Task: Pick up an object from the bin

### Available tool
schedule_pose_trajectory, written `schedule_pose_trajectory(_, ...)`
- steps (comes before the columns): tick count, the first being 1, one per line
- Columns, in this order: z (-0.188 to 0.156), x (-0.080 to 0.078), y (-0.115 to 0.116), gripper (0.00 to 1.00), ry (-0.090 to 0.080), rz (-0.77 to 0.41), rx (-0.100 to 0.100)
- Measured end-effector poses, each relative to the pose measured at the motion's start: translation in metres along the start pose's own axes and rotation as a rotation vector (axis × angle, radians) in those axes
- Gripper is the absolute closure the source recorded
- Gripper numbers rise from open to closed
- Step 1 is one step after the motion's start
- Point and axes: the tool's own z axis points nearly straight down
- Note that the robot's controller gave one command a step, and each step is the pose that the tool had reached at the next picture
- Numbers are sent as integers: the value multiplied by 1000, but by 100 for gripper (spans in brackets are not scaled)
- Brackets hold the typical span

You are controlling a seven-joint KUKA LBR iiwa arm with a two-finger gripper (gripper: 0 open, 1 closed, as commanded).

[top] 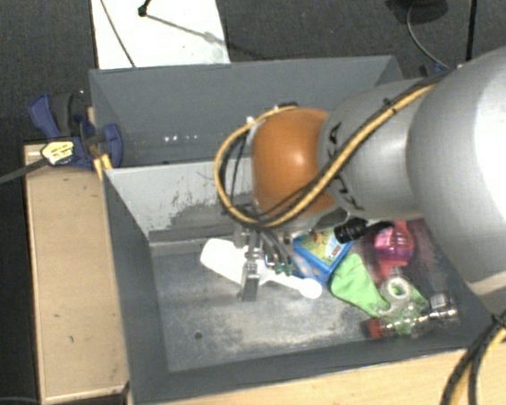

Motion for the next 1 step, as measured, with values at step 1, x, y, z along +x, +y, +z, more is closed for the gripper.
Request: schedule_pose_trajectory(1, 18, 14, -5, 100, 2, 334, 1)
